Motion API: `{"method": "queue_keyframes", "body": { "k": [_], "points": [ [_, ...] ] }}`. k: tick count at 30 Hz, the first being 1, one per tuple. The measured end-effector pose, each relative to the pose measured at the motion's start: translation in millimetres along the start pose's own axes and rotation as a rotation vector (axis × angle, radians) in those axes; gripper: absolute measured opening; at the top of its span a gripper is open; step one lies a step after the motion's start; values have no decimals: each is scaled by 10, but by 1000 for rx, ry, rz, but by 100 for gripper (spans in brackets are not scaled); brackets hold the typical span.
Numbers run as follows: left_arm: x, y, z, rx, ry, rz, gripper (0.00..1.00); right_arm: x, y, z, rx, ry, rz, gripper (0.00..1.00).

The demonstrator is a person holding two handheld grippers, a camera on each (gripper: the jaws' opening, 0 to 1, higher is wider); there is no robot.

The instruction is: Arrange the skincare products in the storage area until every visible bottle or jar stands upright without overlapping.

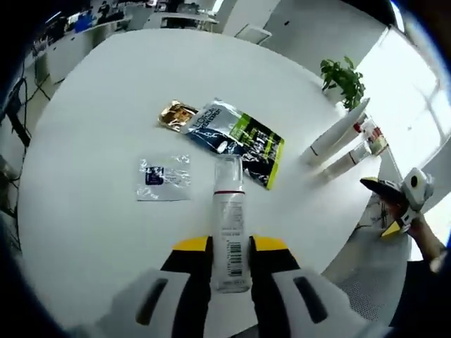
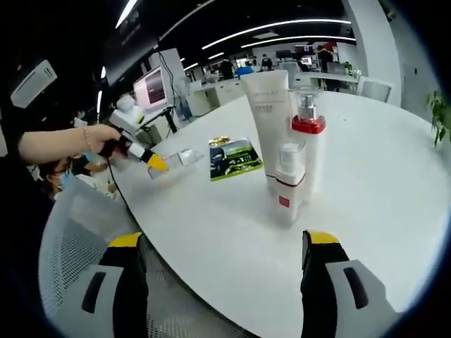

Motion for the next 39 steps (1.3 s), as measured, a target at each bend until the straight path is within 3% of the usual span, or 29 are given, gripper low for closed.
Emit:
{"method": "queue_keyframes", "body": {
  "k": [6, 9, 16, 26, 35, 39],
  "points": [
    [-85, -180, 400, 160, -34, 119, 17, -56, -22, -126, -49, 7, 24, 91],
    [-121, -268, 578, 232, -44, 161, 17, -159, -18, -210, -125, 51, 92, 90],
    [-211, -536, 1095, 433, -39, 255, 17, -335, -76, -304, -213, 142, 205, 85],
    [-227, -752, 1499, 579, -24, 305, 18, -617, -151, -423, -307, 262, 346, 78],
    [-255, -892, 1743, 682, -18, 330, 17, -1026, -167, -797, -473, 339, 448, 73],
    [-256, -987, 1911, 765, -34, 344, 17, -1180, -129, -909, -518, 388, 487, 69]
  ]
}}
Point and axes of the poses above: the point that each gripper's makers call its tool centre point, and the gripper's own axes: y roughly forward along the fingers, z roughly to its right, x roughly out of its underside, the point moved 2 cm from there along -y, roughly backward along the fingers, and after that the axes turned 1 degree about z, right-handed, at the moved point
